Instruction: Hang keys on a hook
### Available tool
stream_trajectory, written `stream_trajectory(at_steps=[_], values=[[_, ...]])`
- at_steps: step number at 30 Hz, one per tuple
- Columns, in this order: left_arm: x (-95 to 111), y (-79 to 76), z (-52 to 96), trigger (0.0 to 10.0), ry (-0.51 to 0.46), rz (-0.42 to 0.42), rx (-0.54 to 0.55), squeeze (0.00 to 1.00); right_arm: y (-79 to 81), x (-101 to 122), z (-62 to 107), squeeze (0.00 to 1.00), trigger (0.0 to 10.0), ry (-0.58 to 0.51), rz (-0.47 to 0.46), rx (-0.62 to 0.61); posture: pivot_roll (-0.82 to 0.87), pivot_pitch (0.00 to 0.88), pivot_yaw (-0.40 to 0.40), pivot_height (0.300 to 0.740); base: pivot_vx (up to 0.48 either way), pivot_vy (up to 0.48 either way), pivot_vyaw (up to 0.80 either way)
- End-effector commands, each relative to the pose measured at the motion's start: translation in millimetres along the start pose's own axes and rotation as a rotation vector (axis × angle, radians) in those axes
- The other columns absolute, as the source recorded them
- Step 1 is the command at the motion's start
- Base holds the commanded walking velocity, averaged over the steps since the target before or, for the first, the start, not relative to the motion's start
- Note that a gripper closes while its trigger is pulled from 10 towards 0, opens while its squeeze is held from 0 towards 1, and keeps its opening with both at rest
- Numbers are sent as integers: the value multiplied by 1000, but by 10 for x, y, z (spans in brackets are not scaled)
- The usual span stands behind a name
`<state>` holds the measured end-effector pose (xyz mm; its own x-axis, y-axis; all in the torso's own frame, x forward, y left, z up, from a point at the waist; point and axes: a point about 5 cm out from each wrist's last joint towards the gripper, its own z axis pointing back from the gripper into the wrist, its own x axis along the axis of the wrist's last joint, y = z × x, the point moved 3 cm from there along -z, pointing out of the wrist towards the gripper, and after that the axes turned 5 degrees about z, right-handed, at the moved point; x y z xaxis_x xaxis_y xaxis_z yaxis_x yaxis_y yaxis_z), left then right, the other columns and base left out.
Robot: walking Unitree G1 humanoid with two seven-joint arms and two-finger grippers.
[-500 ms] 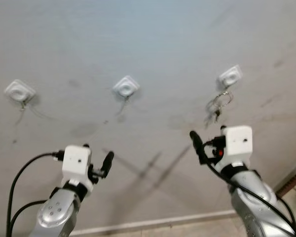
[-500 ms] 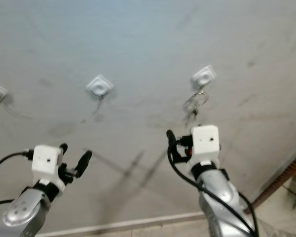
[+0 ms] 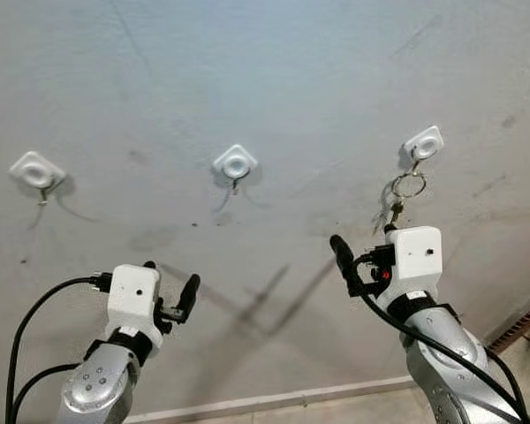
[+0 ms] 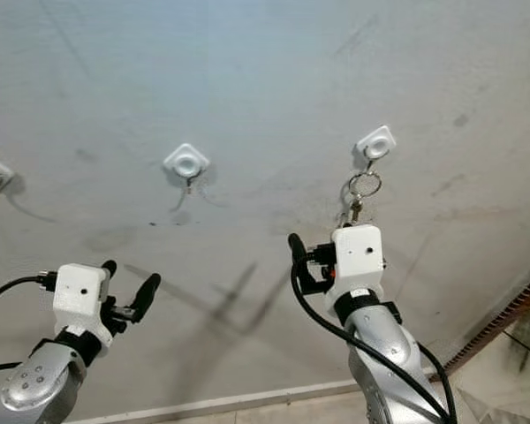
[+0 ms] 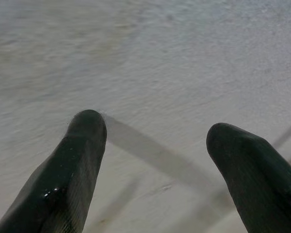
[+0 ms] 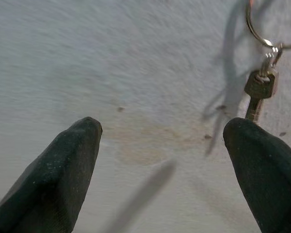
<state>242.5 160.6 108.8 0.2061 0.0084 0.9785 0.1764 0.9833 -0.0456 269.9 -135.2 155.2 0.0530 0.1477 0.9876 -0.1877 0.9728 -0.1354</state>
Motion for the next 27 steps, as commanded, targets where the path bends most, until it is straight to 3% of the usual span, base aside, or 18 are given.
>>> stream_trajectory(at_steps=[1, 16, 27], values=[[20, 9, 16, 10000, -6, -8, -1, 0, 5, 10, -8, 0, 10000, -4, 2, 6, 58, 7, 23, 740, 0, -337, 0], [10, 5, 20, 10000, -1, -8, -7, 0, 19, -7, -6, 0, 10000, 4, 0, 8, 57, 14, 28, 740, 0, -320, 0], [-22, 28, 26, 10000, 13, 24, 4, 0, 30, -11, -9, 0, 10000, 4, 0, 14, 60, 17, 21, 740, 0, 0, 0]])
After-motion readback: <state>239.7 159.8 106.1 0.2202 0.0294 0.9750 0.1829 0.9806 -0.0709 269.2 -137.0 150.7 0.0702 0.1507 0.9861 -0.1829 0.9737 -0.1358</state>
